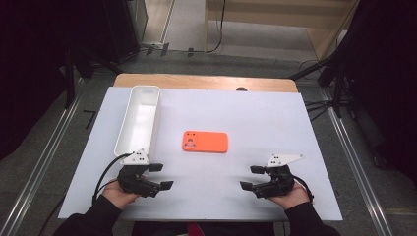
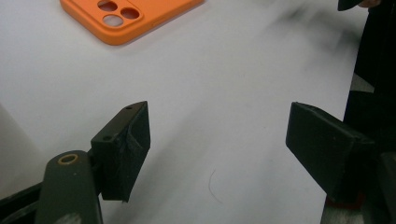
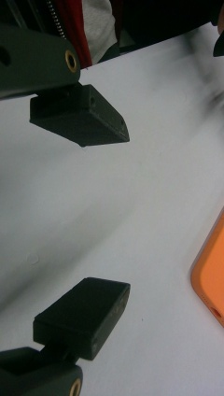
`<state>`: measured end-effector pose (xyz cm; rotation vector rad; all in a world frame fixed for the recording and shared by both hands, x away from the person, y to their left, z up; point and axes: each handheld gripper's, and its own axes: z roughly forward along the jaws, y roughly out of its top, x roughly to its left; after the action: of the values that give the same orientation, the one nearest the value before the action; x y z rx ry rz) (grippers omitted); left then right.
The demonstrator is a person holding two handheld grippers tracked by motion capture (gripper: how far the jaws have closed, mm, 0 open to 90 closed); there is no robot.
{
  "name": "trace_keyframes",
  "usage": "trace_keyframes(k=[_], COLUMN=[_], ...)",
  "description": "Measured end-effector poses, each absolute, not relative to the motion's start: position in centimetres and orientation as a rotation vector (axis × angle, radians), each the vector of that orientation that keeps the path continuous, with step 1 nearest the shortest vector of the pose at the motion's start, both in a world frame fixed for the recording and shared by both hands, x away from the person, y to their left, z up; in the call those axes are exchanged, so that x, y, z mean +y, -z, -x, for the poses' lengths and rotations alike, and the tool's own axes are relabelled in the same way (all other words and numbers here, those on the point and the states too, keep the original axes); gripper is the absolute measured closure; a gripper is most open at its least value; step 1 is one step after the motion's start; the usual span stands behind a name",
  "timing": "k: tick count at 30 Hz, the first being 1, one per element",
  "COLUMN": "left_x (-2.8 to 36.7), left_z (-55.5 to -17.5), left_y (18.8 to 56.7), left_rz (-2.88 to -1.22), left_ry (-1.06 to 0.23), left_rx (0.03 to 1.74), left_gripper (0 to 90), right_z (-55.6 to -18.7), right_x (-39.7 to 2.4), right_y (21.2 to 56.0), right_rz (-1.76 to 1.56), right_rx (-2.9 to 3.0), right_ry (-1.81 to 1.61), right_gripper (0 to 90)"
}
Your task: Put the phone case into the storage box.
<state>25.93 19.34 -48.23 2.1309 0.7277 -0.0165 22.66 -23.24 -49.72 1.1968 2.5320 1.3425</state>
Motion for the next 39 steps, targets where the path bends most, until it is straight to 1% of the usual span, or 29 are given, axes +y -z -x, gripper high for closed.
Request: trace_keyframes(k=[3, 6, 16, 39], left_x=[19.30, 19.27, 19.43, 19.68], left_z=[-25.92, -26.00, -26.06, -25.66], left_y=[48.13, 48.03, 47.98, 48.06], left_rz=[-2.126, -2.124, -2.115, -2.124], left_ry=[0.036, 0.057, 0.056, 0.058], left_rx=[0.724, 0.721, 0.718, 0.700], left_gripper=[22.1, 19.7, 19.6, 19.6], right_z=[-22.63, -22.64, -22.84, -23.51], right_x=[-23.25, -23.28, -23.33, -23.13], right_y=[49.70, 49.64, 49.67, 49.75], right_rz=[-1.179, -1.170, -1.168, -1.152], right_rx=[2.532, 2.526, 2.522, 2.532], right_ry=[-1.337, -1.343, -1.353, -1.338], right_gripper=[22.3, 21.8, 20.0, 20.0])
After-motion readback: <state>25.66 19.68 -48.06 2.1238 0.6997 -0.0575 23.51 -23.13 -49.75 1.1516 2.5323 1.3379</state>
